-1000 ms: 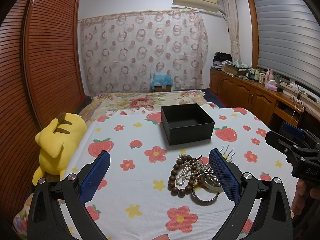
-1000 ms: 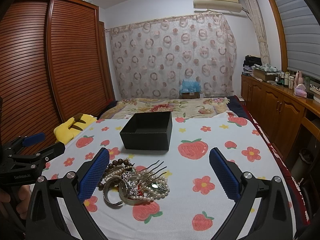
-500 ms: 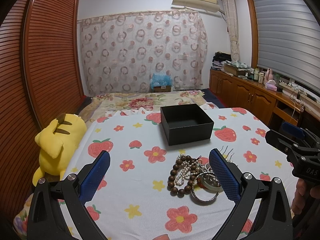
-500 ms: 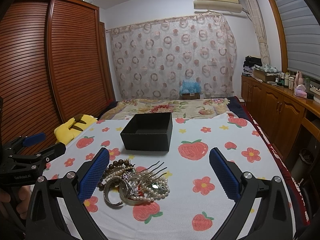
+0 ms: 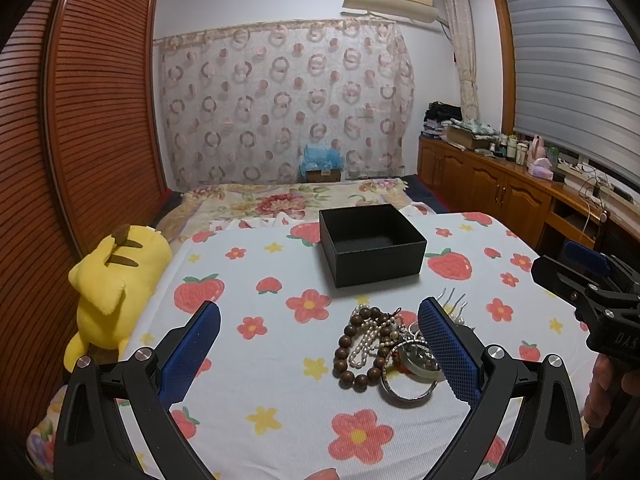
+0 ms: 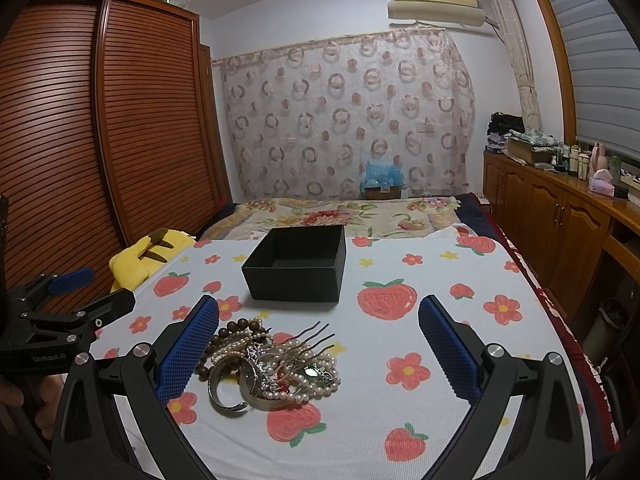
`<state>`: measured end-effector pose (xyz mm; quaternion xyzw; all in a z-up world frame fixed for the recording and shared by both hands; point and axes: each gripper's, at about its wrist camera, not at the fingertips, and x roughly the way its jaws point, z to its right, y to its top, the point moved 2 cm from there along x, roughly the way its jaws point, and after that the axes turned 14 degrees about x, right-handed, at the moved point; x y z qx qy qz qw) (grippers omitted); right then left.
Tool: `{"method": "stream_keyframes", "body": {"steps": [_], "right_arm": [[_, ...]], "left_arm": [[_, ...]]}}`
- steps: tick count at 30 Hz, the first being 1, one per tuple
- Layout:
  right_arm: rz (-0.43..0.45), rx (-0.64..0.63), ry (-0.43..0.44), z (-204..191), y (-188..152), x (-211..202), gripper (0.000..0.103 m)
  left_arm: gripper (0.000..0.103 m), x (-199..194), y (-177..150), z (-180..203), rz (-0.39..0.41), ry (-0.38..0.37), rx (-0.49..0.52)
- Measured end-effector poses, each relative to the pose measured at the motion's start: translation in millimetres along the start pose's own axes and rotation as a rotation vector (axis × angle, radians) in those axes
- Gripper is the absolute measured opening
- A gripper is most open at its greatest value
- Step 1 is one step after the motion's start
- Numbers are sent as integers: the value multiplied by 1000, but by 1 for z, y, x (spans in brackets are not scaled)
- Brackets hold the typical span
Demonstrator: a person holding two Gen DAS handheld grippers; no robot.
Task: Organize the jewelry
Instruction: 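Lower the left tool onto the pile and close on the silver bangle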
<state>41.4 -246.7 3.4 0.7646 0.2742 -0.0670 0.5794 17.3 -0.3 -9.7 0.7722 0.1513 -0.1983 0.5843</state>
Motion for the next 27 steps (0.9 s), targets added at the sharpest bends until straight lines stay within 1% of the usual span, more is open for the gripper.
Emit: {"method": "stream_keyframes", "body": {"steps": [2, 5, 7, 10, 13, 20, 22, 24, 25, 27], "right_arm": [[-1, 1, 0, 0, 0, 0, 101], [-12, -3, 2, 2, -2, 2, 101], [-20, -11, -4, 2, -4, 4, 101], [-44, -15, -4, 9, -8, 9, 101], [-69, -18, -8, 15, -15, 16, 101], [-144, -26, 9, 24, -34, 30, 87], [-172, -37, 12, 24, -40, 36, 84], [-195, -41, 12, 26, -45, 40, 80], [-205, -42, 12, 26, -48, 41, 80], [-225, -49, 18, 27, -52, 44, 77]], "left_arm": [[96, 1, -1, 0, -3, -4, -1], [96, 14, -8, -1, -22, -13, -1], [96, 13, -10, 1, -32, -22, -1], [96, 18, -16, 4, -54, -42, 5], [96, 27, -24, 5, -83, -80, 9], [95, 43, -34, 14, -120, -156, 25], [90, 46, -37, 18, -132, -182, 31], [80, 52, -40, 24, -152, -220, 34], [78, 54, -41, 26, -160, -234, 37], [71, 59, -45, 31, -175, -270, 35]]}}
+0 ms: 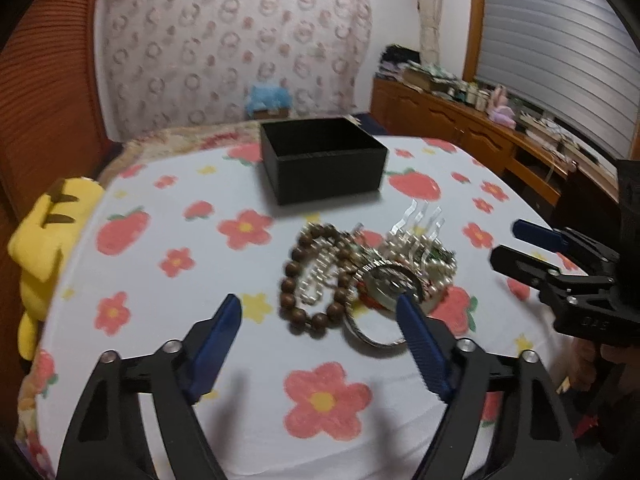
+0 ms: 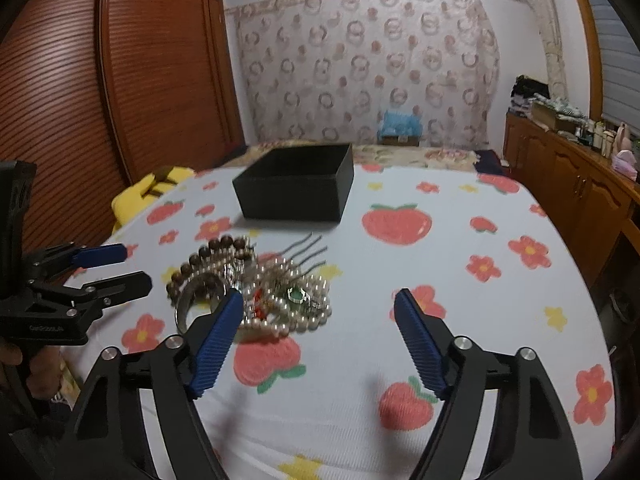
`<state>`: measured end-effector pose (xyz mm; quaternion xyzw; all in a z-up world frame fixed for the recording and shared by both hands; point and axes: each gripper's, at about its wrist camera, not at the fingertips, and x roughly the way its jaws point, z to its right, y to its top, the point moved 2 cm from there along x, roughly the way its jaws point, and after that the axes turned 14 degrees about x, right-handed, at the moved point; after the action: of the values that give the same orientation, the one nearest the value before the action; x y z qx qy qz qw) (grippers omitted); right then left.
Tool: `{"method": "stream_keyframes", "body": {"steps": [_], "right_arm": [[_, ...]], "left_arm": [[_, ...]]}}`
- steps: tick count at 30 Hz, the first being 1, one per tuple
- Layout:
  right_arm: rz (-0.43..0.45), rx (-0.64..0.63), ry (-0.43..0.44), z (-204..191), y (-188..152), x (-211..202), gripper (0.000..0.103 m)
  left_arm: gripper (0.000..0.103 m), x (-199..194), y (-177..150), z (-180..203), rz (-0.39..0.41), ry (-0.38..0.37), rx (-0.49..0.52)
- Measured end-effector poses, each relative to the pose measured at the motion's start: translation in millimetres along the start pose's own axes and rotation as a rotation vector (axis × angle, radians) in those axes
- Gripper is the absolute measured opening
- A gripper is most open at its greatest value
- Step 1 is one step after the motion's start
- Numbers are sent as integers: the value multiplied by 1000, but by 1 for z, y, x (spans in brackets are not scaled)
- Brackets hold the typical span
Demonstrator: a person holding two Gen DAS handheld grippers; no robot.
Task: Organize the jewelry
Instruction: 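Lower the left tool onto the pile and close on the silver bangle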
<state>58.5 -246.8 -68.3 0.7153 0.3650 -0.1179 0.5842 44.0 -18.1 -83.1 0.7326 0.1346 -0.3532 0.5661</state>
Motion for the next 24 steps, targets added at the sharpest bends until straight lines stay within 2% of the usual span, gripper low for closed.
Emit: {"method": "stream_keyframes", "body": {"steps": [3, 11, 16, 18, 24], "right_arm": [[-19, -7, -3, 1, -4, 5, 77], [-46, -6, 9, 3, -7, 10, 77], [-49, -4, 16, 3, -7, 10, 77], [-57, -13, 20, 2, -7, 10, 77], [-96, -41, 47, -3, -2, 16, 66]], "left_arm": [[53, 12, -3, 5, -34, -57, -9], [21, 31, -5, 10, -90, -146, -47], [20, 40, -3, 10, -103, -152, -58], [10, 43, -2, 10, -109, -148, -59], [3, 36, -4, 5, -84, -129, -62]]}}
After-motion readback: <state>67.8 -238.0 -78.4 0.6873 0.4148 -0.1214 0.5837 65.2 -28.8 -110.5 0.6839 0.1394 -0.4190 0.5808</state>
